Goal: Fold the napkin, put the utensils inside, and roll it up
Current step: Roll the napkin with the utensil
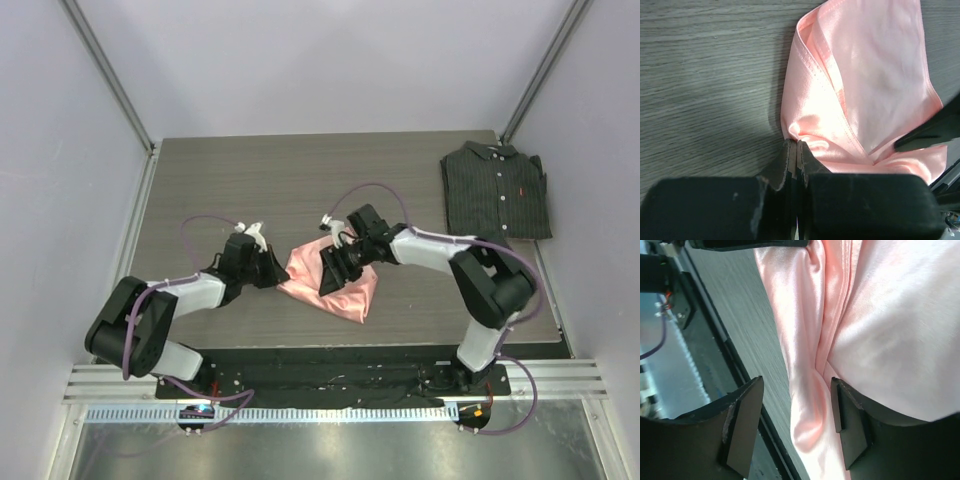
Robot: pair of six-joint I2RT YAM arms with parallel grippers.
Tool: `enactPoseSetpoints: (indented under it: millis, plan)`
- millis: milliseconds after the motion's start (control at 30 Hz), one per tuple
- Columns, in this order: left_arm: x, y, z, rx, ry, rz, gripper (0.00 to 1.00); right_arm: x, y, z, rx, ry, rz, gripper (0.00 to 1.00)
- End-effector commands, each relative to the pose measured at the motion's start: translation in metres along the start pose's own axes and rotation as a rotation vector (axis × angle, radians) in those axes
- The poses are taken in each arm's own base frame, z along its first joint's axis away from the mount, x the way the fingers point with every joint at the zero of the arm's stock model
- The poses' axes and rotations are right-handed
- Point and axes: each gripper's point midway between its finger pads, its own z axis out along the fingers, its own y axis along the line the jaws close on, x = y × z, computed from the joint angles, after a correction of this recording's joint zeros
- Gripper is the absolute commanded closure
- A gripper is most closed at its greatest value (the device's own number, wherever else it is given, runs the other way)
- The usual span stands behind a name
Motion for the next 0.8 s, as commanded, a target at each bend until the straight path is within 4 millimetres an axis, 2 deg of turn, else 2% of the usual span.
enactPoseSetpoints:
  millis: [0, 67, 100, 133, 333, 433, 767]
  plan:
    - [-0.002, 0.000, 0.001, -0.043, 0.059, 0.013, 1.00, -0.017, -0.009, -0.033, 0.309, -0.113, -0.155, 0.35]
    - [0.002, 0.004, -0.001, -0.070, 0.086, 0.006, 1.00, -0.009, -0.002, -0.033, 0.369, -0.110, -0.224, 0.33]
    - [-0.001, 0.002, -0.001, -0.069, 0.085, 0.006, 1.00, -0.014, 0.000, -0.042, 0.427, -0.140, -0.255, 0.33]
    - [0.000, 0.004, -0.003, -0.086, 0.099, 0.001, 1.00, -0.008, 0.007, -0.039, 0.436, -0.125, -0.293, 0.32]
    - [-0.004, 0.000, -0.004, -0.099, 0.119, -0.006, 1.00, 0.019, -0.004, -0.038, 0.551, -0.046, -0.306, 0.31]
    - [-0.002, 0.002, -0.004, -0.106, 0.132, -0.007, 1.00, 0.032, -0.005, -0.034, 0.541, -0.013, -0.306, 0.31]
    - [-0.002, 0.004, -0.004, -0.128, 0.143, -0.008, 1.00, 0.055, -0.003, -0.022, 0.533, 0.060, -0.287, 0.33]
